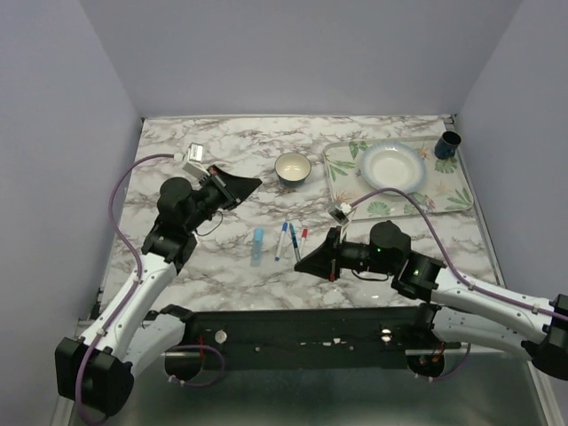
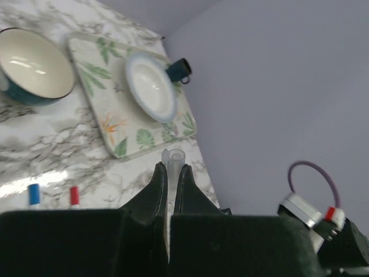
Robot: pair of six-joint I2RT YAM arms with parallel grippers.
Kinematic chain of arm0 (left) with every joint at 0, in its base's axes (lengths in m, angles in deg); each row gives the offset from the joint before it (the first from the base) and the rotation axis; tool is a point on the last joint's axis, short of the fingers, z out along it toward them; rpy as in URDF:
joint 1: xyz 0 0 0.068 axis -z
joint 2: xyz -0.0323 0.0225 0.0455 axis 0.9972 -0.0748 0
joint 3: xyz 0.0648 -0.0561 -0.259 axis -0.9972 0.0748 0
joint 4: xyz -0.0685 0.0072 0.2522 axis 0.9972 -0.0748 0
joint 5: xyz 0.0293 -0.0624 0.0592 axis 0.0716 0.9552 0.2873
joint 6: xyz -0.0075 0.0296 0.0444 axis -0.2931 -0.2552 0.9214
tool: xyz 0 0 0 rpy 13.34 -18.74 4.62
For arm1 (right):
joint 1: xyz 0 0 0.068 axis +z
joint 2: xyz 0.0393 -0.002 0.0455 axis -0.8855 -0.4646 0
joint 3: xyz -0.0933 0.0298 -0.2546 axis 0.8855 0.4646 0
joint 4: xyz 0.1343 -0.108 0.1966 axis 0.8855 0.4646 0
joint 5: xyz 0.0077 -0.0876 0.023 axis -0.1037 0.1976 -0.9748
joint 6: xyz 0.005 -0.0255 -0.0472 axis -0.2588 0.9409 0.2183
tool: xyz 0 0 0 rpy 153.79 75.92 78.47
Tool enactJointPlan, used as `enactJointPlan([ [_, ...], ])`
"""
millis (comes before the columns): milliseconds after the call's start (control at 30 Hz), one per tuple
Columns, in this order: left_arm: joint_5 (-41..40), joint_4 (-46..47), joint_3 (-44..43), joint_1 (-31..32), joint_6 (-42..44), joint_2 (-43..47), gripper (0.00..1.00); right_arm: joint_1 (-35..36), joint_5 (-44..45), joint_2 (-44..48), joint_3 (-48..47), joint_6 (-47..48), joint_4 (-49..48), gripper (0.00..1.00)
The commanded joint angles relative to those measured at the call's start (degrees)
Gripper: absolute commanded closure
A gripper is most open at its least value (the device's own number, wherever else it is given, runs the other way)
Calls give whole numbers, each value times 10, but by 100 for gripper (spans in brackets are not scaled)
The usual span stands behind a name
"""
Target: Insert the pens into the pen caps
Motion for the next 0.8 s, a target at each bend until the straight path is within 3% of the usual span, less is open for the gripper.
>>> enactJointPlan([
  [0, 155, 193, 29, 2, -6, 23, 100, 1, -63, -42, -22, 4, -82, 99],
  [333, 221, 312, 83, 8, -32, 60, 100, 1, -65, -91, -50, -8, -117, 99],
  [767, 226, 338, 106, 9, -59, 74, 100, 1, -48, -105, -64, -10, -116, 99],
])
